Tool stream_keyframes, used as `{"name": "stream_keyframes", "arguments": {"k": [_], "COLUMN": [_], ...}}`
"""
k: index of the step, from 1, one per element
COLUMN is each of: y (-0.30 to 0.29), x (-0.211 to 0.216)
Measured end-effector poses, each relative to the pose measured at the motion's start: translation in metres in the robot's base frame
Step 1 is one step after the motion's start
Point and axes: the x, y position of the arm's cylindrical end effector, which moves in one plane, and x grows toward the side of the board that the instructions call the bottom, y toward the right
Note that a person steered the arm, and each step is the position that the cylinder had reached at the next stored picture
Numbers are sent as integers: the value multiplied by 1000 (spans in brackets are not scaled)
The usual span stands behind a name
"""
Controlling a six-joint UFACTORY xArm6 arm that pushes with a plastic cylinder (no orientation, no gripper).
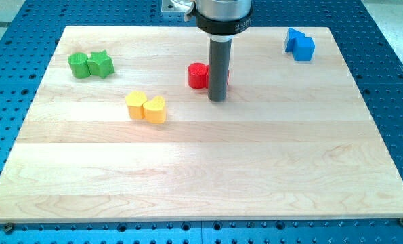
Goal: Place your arm at the bottom center of the board
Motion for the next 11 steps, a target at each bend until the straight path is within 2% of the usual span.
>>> {"name": "stream_keyframes", "arguments": {"k": [9, 11], "y": [2, 43], "x": [27, 28]}}
